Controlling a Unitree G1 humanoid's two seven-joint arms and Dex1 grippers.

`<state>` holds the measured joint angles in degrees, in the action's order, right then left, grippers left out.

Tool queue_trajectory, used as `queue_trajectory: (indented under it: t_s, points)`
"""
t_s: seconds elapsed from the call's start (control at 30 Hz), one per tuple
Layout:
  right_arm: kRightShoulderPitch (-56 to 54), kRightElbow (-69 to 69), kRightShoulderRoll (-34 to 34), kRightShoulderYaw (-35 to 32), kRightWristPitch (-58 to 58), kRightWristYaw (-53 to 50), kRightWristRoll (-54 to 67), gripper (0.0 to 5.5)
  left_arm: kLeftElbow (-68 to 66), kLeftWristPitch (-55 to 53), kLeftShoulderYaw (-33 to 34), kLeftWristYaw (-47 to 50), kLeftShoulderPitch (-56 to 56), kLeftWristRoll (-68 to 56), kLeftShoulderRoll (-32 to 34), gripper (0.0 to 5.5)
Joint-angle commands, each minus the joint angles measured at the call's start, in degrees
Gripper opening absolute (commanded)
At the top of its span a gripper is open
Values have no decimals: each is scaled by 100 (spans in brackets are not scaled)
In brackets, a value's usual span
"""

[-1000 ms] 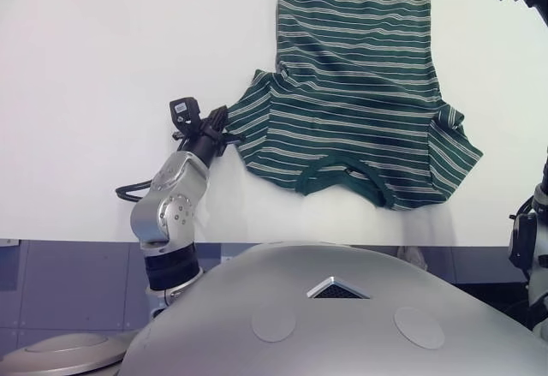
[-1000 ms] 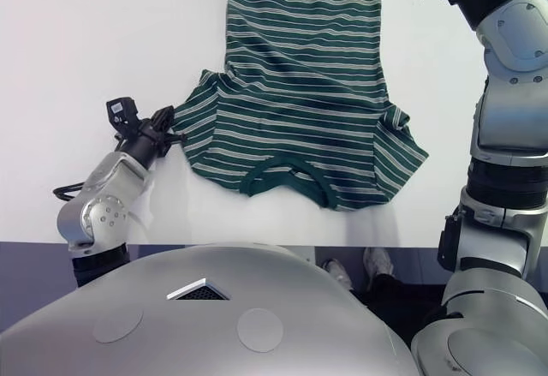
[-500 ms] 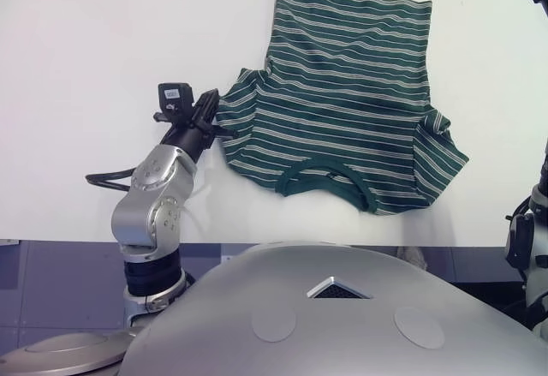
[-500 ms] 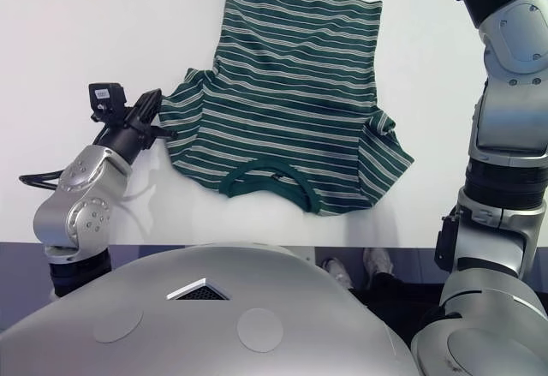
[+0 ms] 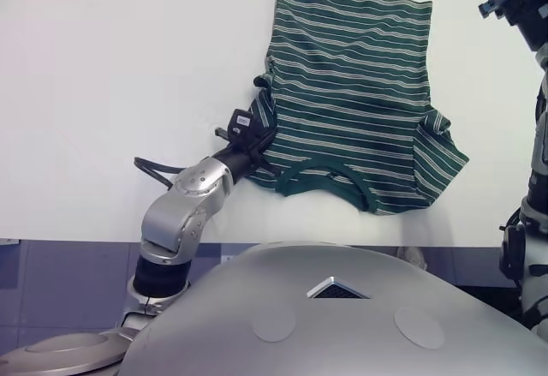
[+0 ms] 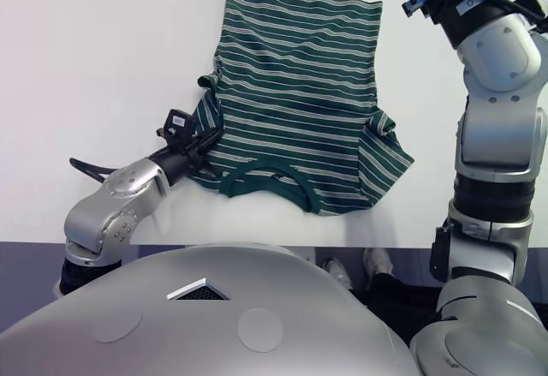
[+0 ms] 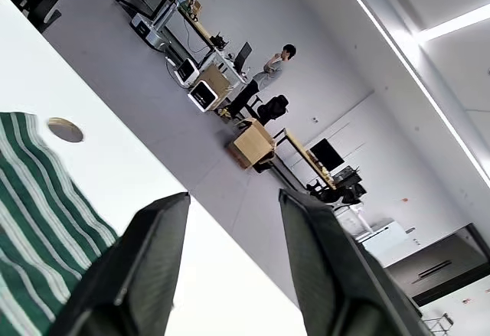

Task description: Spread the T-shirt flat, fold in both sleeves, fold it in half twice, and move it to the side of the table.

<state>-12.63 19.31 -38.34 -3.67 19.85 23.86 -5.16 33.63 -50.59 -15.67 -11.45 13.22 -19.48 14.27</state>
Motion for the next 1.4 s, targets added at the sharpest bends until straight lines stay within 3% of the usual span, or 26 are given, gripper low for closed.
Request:
queue_trajectory:
  t_s: [0.03, 0.2, 0.33, 0.4, 0.47, 0.53, 0.8, 0.9, 1.07, 1.4]
  points:
    - [243, 268, 198, -30, 201, -233, -158, 215, -28, 69, -306, -502, -518, 144, 473, 82]
    - [618, 250, 620, 14, 161, -564, -230, 215, 85, 638, -554, -1341, -1416, 107, 728, 159]
    - [1707, 297, 1791, -395, -349, -1069, 515, 215, 295, 1379, 781, -831, -1890, -401, -106, 196]
    - [2609, 393, 2199, -741, -636, -1147, 868, 249, 505, 2009, 1367, -135, -1673, -308, -673, 219]
    - [3335, 441, 2262, -1107, -942, -995, 1099, 296, 712, 2621, 1479, 357, -1266, 55, -1020, 261]
    - [3767, 423, 2231, -1445, -984, -853, 1354, 334, 764, 3053, 1330, 653, -968, 407, -1208, 265]
    - [5059, 161, 2418, -1907, -1040, -389, 1962, 334, 628, 3859, 1050, 874, -352, 1087, -1275, 265]
    - [5520, -47, 2604, -1781, -1194, -353, 1871, 334, 649, 3880, 1039, 795, -266, 1110, -1226, 265]
    - [5980, -87, 2770, -1252, -500, -87, 2297, 334, 674, 3663, 1142, 619, -483, 959, -1054, 265]
    - [6315, 76, 3142, -868, -916, -405, 2388, 135, 544, 3601, 1224, 549, -649, 884, -973, 265]
